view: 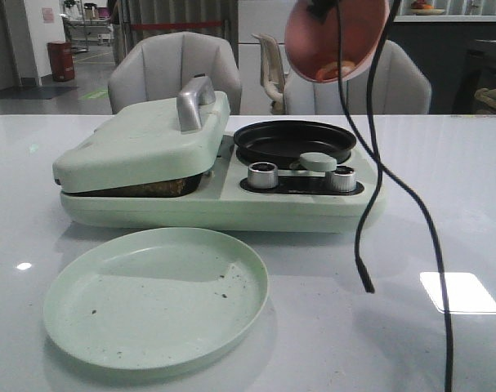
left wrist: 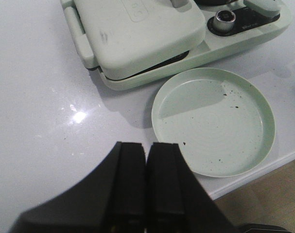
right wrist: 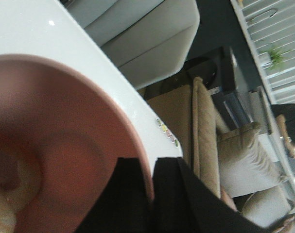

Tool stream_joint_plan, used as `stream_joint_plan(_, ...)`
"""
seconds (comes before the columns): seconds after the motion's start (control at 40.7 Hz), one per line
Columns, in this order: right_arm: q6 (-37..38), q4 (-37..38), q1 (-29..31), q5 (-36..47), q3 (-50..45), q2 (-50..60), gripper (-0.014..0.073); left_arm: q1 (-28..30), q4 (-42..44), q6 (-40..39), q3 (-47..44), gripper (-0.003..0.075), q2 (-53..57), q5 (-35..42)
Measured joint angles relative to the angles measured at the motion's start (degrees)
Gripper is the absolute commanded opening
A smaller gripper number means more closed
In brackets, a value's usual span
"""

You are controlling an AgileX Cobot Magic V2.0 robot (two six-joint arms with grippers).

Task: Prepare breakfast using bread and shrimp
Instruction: 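Lift the pink bowl with the right gripper and tip shrimp into the pan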

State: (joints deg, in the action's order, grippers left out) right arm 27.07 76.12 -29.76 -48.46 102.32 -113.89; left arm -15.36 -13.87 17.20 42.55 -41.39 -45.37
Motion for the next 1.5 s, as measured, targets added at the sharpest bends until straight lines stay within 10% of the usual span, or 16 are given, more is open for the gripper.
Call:
stream_joint_plan(0.54, 2.52, 20.41, -3.76, -5.49, 0.16, -6.30, 0.0044, 0.00, 0.00, 0.00, 0.00, 0.0101, 0.00, -0.11)
stream_joint_plan(1.498, 4.11, 21.60, -4.07, -8.72, 4.08, -8.18, 0.0044, 0.00, 0.03, 0.00, 0.00, 0.0101, 0.00, -0.11)
